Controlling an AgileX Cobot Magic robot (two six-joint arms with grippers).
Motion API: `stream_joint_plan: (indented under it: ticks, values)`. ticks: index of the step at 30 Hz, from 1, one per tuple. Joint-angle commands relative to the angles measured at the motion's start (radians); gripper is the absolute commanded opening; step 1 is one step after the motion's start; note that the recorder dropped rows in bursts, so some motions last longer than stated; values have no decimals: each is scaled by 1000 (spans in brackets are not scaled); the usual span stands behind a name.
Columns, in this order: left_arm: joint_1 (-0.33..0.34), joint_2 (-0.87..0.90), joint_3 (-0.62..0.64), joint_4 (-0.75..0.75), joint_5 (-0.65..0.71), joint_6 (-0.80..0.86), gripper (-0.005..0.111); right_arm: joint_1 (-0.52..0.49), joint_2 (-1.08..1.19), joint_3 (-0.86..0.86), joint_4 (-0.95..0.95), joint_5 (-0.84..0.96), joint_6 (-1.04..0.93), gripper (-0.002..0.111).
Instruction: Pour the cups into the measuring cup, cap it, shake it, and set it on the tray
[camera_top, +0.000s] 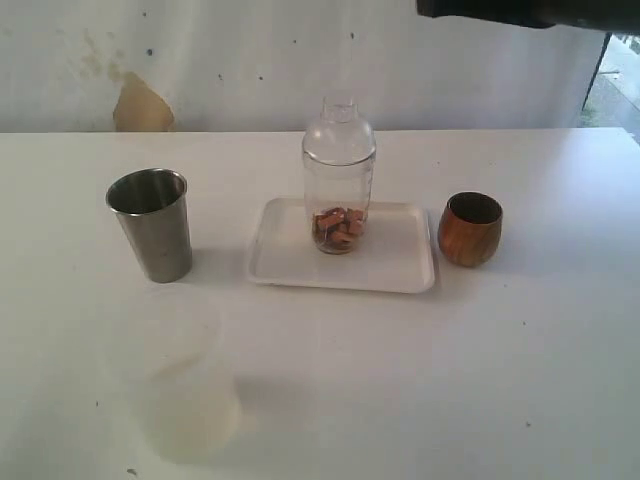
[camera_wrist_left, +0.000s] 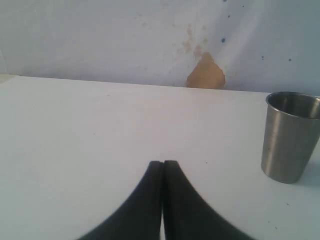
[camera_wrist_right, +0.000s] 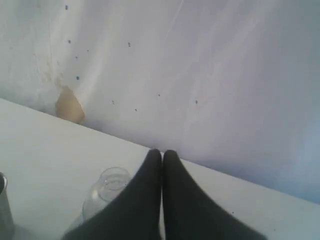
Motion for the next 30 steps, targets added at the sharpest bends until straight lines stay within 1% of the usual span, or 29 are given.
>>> stream_joint_plan:
  ticks: [1,6,10,14,17,25,30]
  values:
    - [0,-5,7,-5,0,3,0,9,-157,131,56,-21,16,0]
    - [0,-5,7,-5,0,3,0,41,-349,272,78,-6,16,0]
    - [0,-5,7,-5,0,3,0,72,-479,331,107,48,18,0]
    - [0,-5,7,-5,0,3,0,79,-597,342,123,154,20,0]
    - [0,-5,7,-5,0,3,0,79,-658,342,123,191,20,0]
    - [0,-5,7,-5,0,3,0,79,-765,342,123,203,20,0]
    - [0,-5,7,-5,0,3,0,79,-784,351,123,196,20,0]
